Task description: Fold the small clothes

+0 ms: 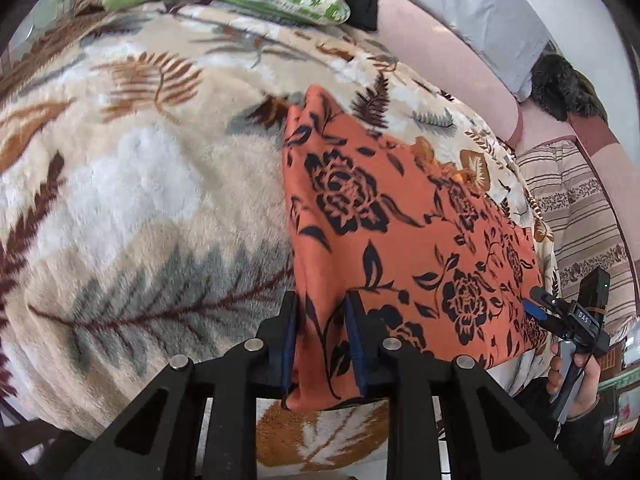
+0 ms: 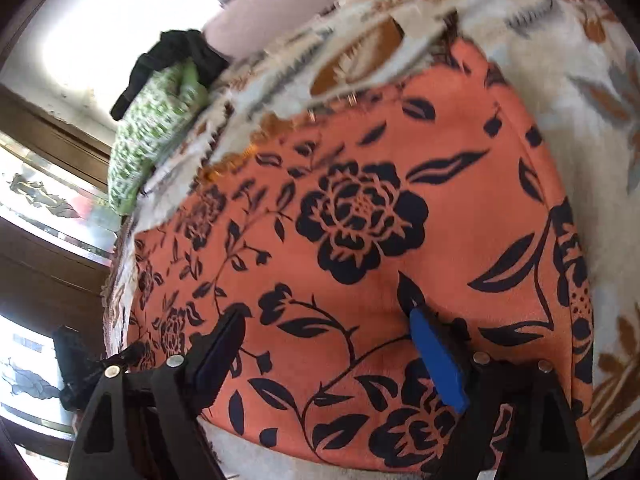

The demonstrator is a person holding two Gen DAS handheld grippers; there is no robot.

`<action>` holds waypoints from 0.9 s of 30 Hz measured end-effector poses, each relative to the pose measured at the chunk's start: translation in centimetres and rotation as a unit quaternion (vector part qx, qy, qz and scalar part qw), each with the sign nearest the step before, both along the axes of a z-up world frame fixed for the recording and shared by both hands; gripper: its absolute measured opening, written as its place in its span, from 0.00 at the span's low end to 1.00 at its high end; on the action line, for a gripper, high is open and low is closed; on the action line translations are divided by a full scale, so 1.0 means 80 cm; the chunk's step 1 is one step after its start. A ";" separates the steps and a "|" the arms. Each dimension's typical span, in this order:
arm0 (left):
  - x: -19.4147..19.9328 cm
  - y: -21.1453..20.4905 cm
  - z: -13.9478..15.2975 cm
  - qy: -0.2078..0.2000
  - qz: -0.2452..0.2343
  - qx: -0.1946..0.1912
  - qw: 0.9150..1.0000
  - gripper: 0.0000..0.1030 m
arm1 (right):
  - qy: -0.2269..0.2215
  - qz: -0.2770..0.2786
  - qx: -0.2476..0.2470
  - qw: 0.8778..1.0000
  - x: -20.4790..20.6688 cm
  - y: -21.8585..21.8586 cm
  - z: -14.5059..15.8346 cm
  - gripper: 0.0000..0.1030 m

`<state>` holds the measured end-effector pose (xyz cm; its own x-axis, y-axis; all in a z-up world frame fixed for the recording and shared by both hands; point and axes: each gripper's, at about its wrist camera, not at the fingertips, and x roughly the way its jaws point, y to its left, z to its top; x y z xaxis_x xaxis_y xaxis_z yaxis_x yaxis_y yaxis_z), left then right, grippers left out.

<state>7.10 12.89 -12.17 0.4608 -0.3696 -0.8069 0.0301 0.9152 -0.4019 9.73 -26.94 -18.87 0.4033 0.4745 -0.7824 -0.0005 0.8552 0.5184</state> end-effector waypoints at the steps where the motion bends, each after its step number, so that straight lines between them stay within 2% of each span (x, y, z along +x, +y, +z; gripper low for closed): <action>1: 0.008 0.003 0.012 -0.016 0.002 0.003 1.000 0.53 | 0.005 0.005 -0.005 1.000 0.004 0.000 -0.001 0.85; 3: 0.034 0.008 0.030 -0.047 0.022 0.017 0.998 0.90 | 0.006 0.004 0.002 1.000 0.006 0.000 -0.005 0.85; 5: 0.074 0.009 0.037 -0.064 0.037 0.027 0.997 0.90 | 0.006 0.000 0.015 1.000 0.005 -0.004 -0.005 0.85; 8: 0.144 0.010 0.013 -0.020 0.026 -0.016 0.999 0.90 | 0.002 -0.004 0.028 1.000 0.002 -0.012 -0.006 0.85; 9: 0.162 0.009 0.000 -0.004 0.029 -0.027 0.999 0.86 | 0.000 -0.002 0.029 1.000 -0.003 -0.014 -0.006 0.85; 10: 0.178 0.006 -0.014 0.011 0.025 -0.036 0.999 0.66 | -0.002 -0.002 0.030 1.000 -0.004 -0.015 -0.004 0.85; 11: 0.197 0.003 -0.032 0.040 0.019 -0.033 0.998 0.40 | -0.002 -0.003 0.033 0.999 -0.005 -0.017 -0.004 0.85; 12: 0.214 0.005 -0.054 0.088 0.026 -0.036 0.995 0.11 | -0.002 -0.004 0.037 0.999 -0.005 -0.019 -0.004 0.85; 13: 0.222 0.015 -0.062 0.100 0.048 -0.077 0.991 0.11 | 0.000 -0.006 0.041 0.999 -0.005 -0.021 -0.004 0.85; 14: 0.227 0.023 -0.060 0.098 0.060 -0.095 0.989 0.10 | 0.001 -0.009 0.045 0.999 -0.006 -0.022 -0.004 0.85; 17: 0.227 0.022 -0.042 0.067 0.062 -0.054 0.994 0.11 | 0.002 -0.008 0.047 0.999 -0.006 -0.022 -0.003 0.85; 18: 0.226 0.023 -0.043 0.068 0.062 -0.052 0.994 0.11 | 0.001 -0.008 0.046 0.999 -0.007 -0.022 -0.004 0.85; 20: 0.221 0.027 -0.047 0.067 0.068 -0.052 0.994 0.21 | -0.001 -0.012 0.045 0.999 -0.009 -0.020 -0.004 0.85; 21: 0.215 0.029 -0.046 0.068 0.075 -0.043 0.994 0.40 | -0.002 -0.014 0.045 0.999 -0.009 -0.020 -0.004 0.85; 22: 0.207 0.030 -0.042 0.067 0.082 -0.030 0.994 0.50 | -0.002 -0.016 0.046 0.999 -0.010 -0.021 -0.004 0.85; 25: 0.166 0.032 -0.006 0.014 0.076 0.018 0.997 0.50 | 0.008 -0.026 0.057 0.998 -0.012 -0.026 0.004 0.85; 27: 0.124 0.023 0.023 -0.034 0.049 0.041 0.997 0.50 | -0.015 -0.041 0.075 0.996 -0.022 -0.036 0.020 0.85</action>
<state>16.99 14.76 -10.33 0.5456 -0.2535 -0.7988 -0.0368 0.9450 -0.3251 8.01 -29.81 -17.25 0.4667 0.5507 -0.6920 0.0487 0.7653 0.6419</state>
